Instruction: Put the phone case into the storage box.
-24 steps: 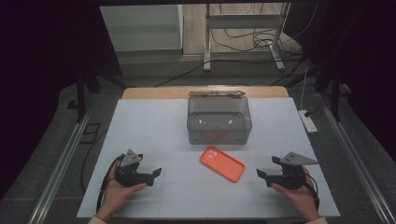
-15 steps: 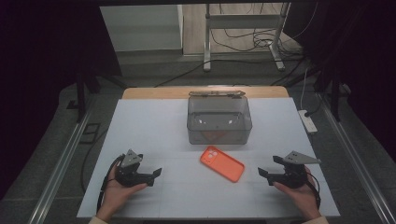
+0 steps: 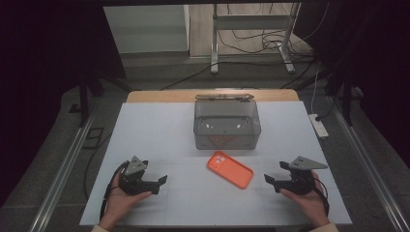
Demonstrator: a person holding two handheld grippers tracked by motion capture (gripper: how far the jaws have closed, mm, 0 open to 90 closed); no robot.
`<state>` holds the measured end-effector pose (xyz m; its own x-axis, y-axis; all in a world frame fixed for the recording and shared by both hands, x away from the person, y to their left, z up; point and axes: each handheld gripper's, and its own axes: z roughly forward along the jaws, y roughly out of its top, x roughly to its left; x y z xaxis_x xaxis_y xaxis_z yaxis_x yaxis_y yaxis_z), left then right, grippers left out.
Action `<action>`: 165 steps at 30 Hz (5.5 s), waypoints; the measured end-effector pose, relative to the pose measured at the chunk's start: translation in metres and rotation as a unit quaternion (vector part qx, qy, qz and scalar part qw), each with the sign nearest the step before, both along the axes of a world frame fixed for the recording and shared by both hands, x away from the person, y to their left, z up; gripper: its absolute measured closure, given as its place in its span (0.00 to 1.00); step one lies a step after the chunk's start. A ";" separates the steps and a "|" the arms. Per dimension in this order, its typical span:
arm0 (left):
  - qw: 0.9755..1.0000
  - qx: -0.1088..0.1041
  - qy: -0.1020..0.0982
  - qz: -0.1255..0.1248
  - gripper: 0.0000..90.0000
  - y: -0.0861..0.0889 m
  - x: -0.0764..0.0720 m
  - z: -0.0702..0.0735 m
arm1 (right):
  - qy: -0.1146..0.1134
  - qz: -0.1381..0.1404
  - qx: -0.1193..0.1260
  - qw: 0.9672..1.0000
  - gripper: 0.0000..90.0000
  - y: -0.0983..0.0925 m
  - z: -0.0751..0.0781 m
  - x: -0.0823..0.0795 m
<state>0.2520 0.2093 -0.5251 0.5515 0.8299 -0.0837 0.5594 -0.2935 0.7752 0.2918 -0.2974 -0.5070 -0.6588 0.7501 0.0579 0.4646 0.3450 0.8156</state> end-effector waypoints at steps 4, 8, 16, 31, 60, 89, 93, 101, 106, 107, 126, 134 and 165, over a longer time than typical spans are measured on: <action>1.000 0.006 0.001 -0.006 0.07 -0.003 0.000 -0.001 | 0.002 -0.001 0.002 1.000 0.19 0.000 0.000 0.001; 1.000 0.006 0.000 -0.010 0.07 -0.005 -0.001 -0.001 | -0.001 -0.002 0.001 1.000 0.20 0.001 0.001 0.000; 1.000 0.005 0.000 -0.004 0.07 -0.003 -0.001 0.000 | -0.002 -0.002 -0.002 1.000 0.20 0.002 0.002 0.002; 1.000 0.008 -0.004 -0.011 0.07 -0.012 0.001 0.004 | 0.003 -0.002 0.005 1.000 0.20 0.004 0.010 0.005; 1.000 -0.005 0.000 -0.009 0.07 -0.006 0.001 0.005 | 0.020 0.039 -0.032 0.999 0.21 0.044 0.034 0.020; 1.000 0.001 0.001 -0.014 0.07 -0.010 0.002 0.004 | 0.041 0.077 -0.064 0.994 0.20 0.067 0.050 0.040; 1.000 0.000 -0.001 -0.016 0.07 -0.010 0.001 0.004 | 0.043 0.076 -0.064 0.994 0.20 0.069 0.053 0.042; 1.000 0.000 -0.002 -0.015 0.07 -0.010 0.000 0.005 | 0.044 0.080 -0.068 0.993 0.20 0.073 0.058 0.043; 1.000 0.001 -0.002 -0.017 0.07 -0.011 0.000 0.005 | 0.054 0.086 -0.066 0.993 0.22 0.077 0.062 0.047; 1.000 0.000 -0.002 -0.017 0.07 -0.011 0.000 0.005 | 0.055 0.085 -0.066 0.993 0.21 0.078 0.061 0.048; 1.000 0.002 -0.002 -0.022 0.08 -0.011 0.000 0.005 | 0.097 0.109 -0.107 0.983 0.23 0.103 0.052 0.065; 1.000 0.002 -0.001 -0.024 0.08 -0.011 0.000 0.005 | 0.105 0.110 -0.134 0.979 0.24 0.114 0.049 0.072; 1.000 0.005 0.001 -0.028 0.08 -0.012 0.000 0.004 | 0.144 0.115 -0.190 0.964 0.24 0.141 0.032 0.089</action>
<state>0.2522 0.1977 -0.5213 0.5968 0.7987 -0.0775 0.5436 -0.3313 0.7712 0.3810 -0.1565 -0.4753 -0.8074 0.5899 0.0129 0.5291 0.7142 0.4583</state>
